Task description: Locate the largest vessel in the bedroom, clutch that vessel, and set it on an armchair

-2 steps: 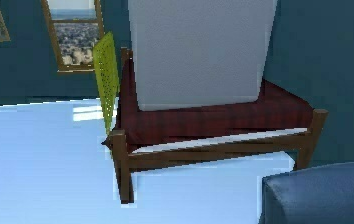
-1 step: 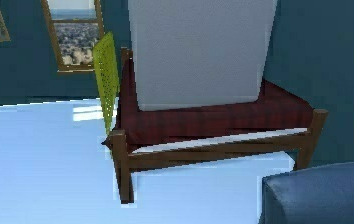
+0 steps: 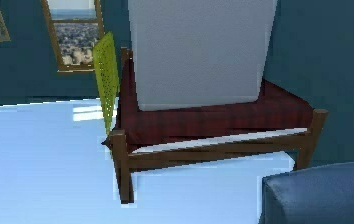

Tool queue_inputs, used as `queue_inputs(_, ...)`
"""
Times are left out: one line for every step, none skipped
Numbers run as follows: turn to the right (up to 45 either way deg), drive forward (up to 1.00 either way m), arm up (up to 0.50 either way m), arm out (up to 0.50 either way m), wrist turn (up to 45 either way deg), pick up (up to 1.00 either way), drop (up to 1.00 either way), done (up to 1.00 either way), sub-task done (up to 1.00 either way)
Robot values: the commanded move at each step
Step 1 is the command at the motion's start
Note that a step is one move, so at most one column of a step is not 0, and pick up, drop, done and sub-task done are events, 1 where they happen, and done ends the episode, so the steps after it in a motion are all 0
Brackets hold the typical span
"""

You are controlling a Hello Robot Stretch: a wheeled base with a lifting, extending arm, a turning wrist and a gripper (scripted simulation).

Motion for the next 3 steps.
queue_inputs(0.0,0.0,0.0,0.0,0.0,0.0,1.0,0.0,0.0)
queue_inputs(0.0,0.0,0.1,0.0,0.0,0.0,0.0,0.0,0.0)
queue_inputs(0.0,0.0,0.0,-0.08,0.0,0.0,0.0,0.0,0.0)
